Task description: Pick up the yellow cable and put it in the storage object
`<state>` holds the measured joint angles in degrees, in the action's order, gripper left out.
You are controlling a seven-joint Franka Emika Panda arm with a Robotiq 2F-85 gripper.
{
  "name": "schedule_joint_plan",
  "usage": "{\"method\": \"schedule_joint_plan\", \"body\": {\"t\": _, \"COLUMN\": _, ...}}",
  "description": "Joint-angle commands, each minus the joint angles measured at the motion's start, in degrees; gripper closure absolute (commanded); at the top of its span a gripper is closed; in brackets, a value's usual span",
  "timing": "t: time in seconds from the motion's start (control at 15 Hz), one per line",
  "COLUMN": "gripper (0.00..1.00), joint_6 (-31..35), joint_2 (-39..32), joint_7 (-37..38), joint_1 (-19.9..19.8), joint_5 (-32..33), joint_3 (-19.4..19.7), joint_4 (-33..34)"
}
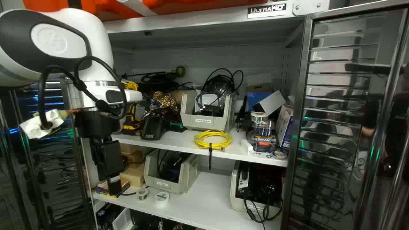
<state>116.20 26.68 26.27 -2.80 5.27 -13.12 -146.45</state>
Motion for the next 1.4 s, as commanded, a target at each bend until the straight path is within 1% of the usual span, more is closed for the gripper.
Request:
{"method": "schedule_joint_plan", "body": {"t": 0.0, "gripper": 0.00, "joint_6": -0.12, "joint_2": -0.10, "joint_7": 0.40, "joint_1": 1.07, "joint_5": 0.50, "joint_3": 1.02, "joint_4": 0.21}}
{"method": "schedule_joint_plan", "body": {"t": 0.53, "gripper": 0.00, "joint_6": -0.13, "joint_2": 0.09, "joint_7": 0.39, "joint_1": 1.06, "joint_5": 0.49, "joint_3": 1.01, "joint_4": 0.50}}
{"method": "schedule_joint_plan", "body": {"t": 0.73, "gripper": 0.00, "joint_6": 4.71, "joint_2": -2.37, "joint_7": 1.83, "joint_1": 0.20, "joint_5": 1.65, "joint_3": 0.87, "joint_4": 1.07}}
{"method": "schedule_joint_plan", "body": {"t": 0.87, "gripper": 0.00, "joint_6": 8.08, "joint_2": -5.12, "joint_7": 2.25, "joint_1": -0.37, "joint_5": 3.10, "joint_3": 1.01, "joint_4": 2.65}}
{"method": "schedule_joint_plan", "body": {"t": 1.0, "gripper": 0.00, "joint_6": 11.68, "joint_2": -8.19, "joint_7": 4.21, "joint_1": -1.18, "joint_5": 4.80, "joint_3": 1.21, "joint_4": 4.37}}
{"method": "schedule_joint_plan", "body": {"t": 1.13, "gripper": 0.00, "joint_6": 15.01, "joint_2": -11.18, "joint_7": 7.73, "joint_1": -2.08, "joint_5": 6.16, "joint_3": 1.41, "joint_4": 6.46}}
{"method": "schedule_joint_plan", "body": {"t": 1.33, "gripper": 0.00, "joint_6": 19.06, "joint_2": -15.81, "joint_7": 12.41, "joint_1": -2.66, "joint_5": 6.27, "joint_3": 2.71, "joint_4": 10.36}}
